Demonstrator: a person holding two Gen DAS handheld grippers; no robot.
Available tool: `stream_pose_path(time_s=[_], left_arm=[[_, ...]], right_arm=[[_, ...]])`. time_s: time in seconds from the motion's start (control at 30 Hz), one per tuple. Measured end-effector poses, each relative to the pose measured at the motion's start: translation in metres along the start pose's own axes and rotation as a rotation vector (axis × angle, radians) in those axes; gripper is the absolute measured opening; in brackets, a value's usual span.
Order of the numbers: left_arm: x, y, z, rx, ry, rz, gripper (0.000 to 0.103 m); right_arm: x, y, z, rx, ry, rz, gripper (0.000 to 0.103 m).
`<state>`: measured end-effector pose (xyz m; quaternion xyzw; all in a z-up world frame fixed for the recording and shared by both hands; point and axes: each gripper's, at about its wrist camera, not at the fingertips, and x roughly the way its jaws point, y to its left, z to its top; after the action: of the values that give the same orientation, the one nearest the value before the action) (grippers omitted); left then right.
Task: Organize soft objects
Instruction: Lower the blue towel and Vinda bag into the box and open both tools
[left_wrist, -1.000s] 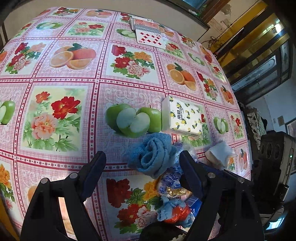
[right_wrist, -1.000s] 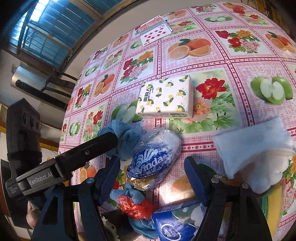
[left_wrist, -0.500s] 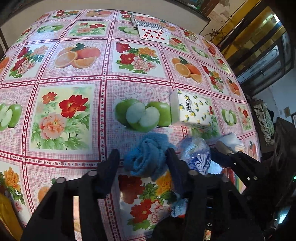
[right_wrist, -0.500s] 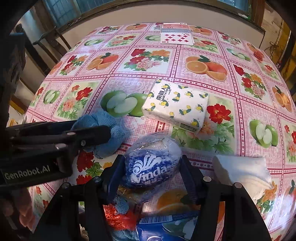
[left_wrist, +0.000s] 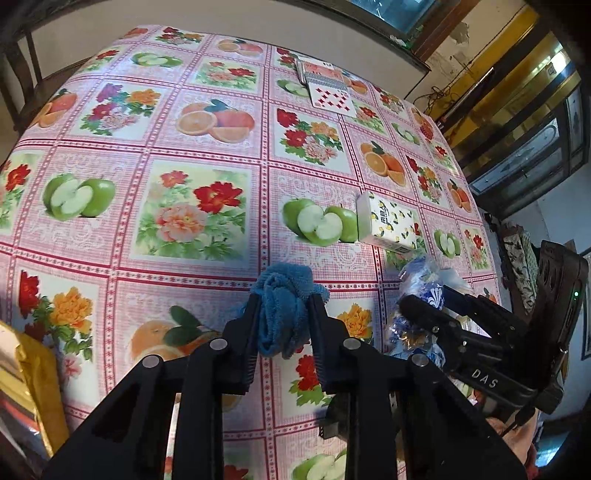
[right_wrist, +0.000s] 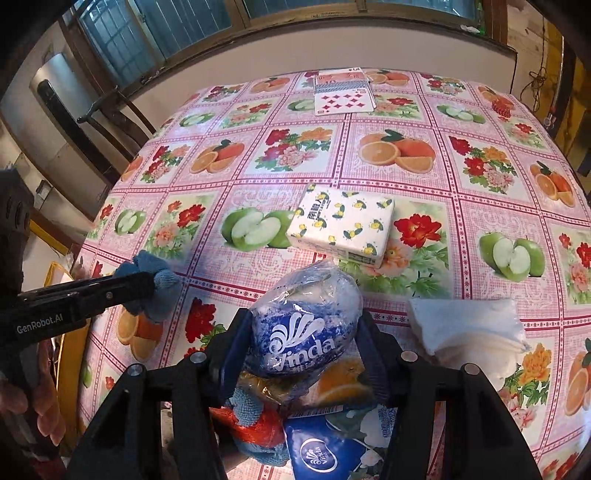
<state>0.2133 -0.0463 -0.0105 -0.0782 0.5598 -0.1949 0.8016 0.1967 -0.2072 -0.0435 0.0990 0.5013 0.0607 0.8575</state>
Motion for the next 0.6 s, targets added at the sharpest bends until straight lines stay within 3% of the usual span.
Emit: stream_pose_path(time_s=[0.17, 0.3, 0.43, 0.6], left_arm=[[-0.049, 0.034, -0.009, -0.05, -0.062, 0.035, 0.022], [-0.093, 0.067, -0.025, -0.072, -0.114, 0.072, 0.022], [-0.137, 0.108, -0.047, -0.098, -0.159, 0.133, 0.022], [-0.171, 0.164, -0.076, -0.17, -0.191, 0.221, 0.022]], right_arm=[[-0.026, 0.016, 0.008, -0.009, -0.054, 0.021, 0.058], [-0.046, 0.044, 0.011, -0.022, -0.071, 0.094, 0.058], [-0.06, 0.095, 0.01, -0.08, -0.075, 0.177, 0.058], [-0.048, 0.176, 0.0, -0.159, -0.015, 0.324, 0.058]])
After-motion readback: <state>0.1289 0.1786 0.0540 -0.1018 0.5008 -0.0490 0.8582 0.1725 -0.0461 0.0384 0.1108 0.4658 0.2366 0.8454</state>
